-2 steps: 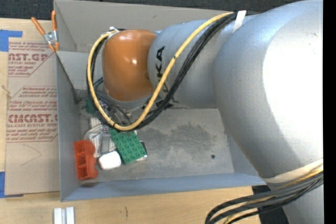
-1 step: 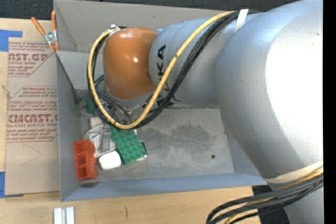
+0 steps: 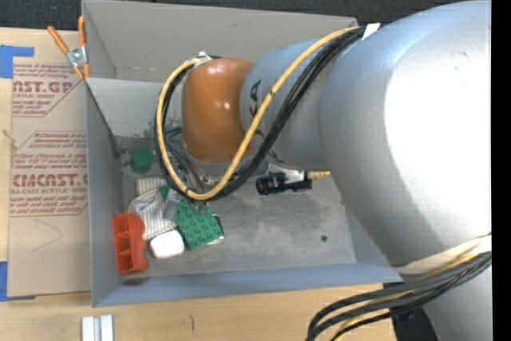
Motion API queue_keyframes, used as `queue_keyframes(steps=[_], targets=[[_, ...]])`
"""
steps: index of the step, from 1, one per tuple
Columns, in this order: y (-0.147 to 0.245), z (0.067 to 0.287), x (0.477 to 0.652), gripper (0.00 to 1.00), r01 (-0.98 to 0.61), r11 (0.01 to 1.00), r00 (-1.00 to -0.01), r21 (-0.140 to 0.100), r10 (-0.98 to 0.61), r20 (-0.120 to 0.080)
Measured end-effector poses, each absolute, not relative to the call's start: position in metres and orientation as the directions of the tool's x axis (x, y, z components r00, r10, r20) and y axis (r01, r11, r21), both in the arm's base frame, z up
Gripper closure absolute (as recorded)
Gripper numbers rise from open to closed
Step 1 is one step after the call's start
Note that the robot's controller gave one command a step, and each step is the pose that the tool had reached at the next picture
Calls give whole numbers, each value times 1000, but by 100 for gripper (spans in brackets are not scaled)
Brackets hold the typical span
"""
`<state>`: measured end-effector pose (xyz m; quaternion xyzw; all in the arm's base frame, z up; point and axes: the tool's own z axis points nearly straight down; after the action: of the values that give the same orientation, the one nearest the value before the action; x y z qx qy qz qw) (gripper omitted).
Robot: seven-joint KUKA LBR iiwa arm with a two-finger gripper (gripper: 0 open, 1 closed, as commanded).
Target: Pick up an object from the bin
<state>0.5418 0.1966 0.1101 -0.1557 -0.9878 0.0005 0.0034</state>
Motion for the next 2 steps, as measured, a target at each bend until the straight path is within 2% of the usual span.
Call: queue_keyframes(steps=[1, 2], targets=[[197, 110, 542, 100, 307, 952, -952, -1, 307, 6], [183, 133, 526, 0, -71, 997, -997, 0, -71, 7]])
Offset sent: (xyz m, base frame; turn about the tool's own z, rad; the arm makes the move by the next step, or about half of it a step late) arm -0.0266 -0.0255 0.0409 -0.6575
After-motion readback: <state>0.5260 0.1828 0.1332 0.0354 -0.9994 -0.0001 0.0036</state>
